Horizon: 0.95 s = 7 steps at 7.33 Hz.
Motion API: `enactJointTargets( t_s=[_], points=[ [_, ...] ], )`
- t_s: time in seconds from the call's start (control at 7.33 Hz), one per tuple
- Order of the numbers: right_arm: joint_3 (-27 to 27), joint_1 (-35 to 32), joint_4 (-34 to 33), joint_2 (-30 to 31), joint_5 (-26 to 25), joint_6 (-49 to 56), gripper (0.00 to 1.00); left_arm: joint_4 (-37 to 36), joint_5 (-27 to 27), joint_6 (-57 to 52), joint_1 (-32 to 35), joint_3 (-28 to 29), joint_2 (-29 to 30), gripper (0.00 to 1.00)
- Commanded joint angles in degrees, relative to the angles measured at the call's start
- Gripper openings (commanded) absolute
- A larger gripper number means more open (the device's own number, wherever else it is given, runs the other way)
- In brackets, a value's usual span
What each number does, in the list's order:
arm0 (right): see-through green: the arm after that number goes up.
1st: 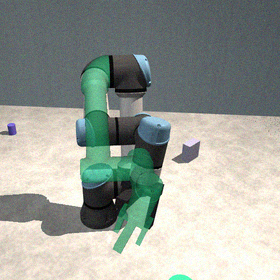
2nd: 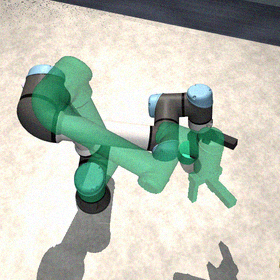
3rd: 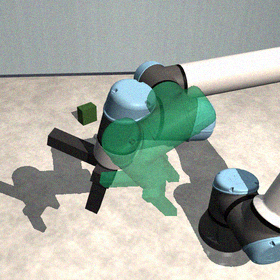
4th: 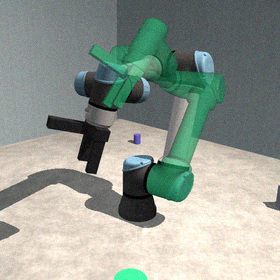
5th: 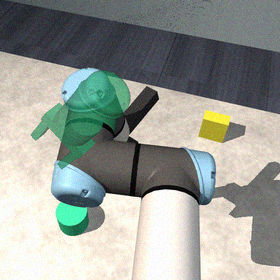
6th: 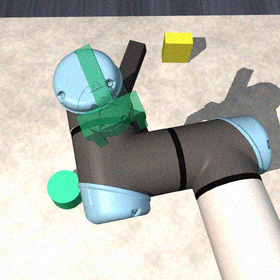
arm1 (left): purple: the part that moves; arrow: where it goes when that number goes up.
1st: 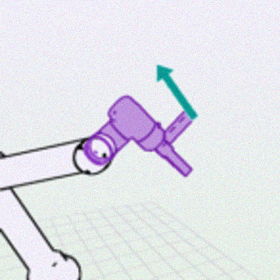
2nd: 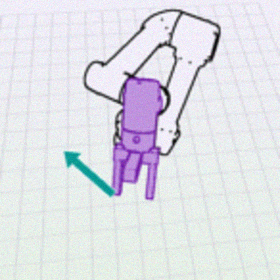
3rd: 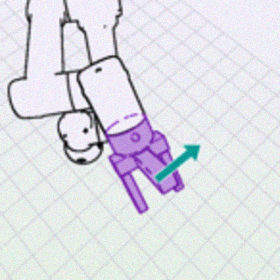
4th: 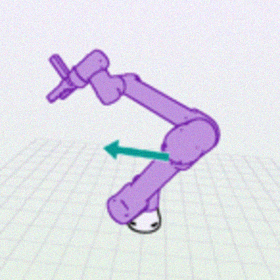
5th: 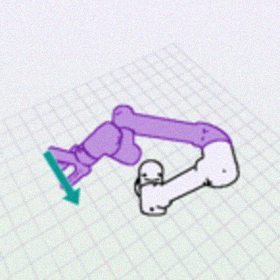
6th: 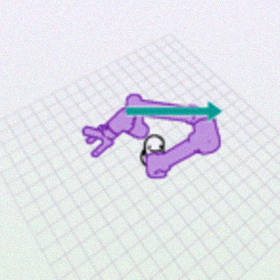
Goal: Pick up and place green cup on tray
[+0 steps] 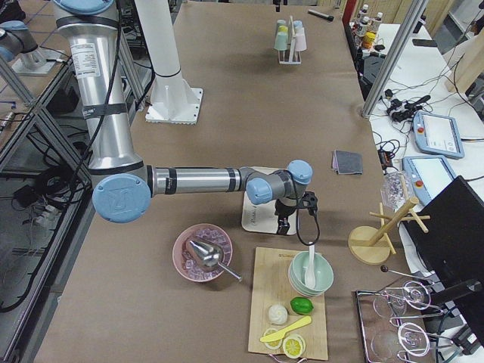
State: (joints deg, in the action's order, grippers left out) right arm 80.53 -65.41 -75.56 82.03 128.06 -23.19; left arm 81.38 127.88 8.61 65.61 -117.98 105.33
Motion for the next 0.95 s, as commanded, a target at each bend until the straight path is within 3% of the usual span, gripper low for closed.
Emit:
enactJointTargets(
  t_s=[0.0, 0.27, 0.55, 0.82],
  points=[
    [0.2, -1.2, 0.1, 1.6, 1.2, 0.1, 0.79, 6.6, -17.9, -15.7, -11.8, -2.3, -0.4, 0.98],
    [0.9, -1.4, 0.9, 3.6, 1.9, 0.1, 0.64, 6.7, -30.3, -32.1, -18.8, -7.8, -3.5, 0.98],
    [0.3, -1.1, 1.3, 4.1, 1.9, 0.1, 0.57, 6.2, -52.1, -42.9, -30.3, -10.7, -5.6, 0.98],
    [0.1, -0.9, 1.3, 4.0, 1.9, 0.1, 0.45, 6.3, -71.9, -44.9, -43.1, -11.7, -14.6, 0.98]
  ],
)
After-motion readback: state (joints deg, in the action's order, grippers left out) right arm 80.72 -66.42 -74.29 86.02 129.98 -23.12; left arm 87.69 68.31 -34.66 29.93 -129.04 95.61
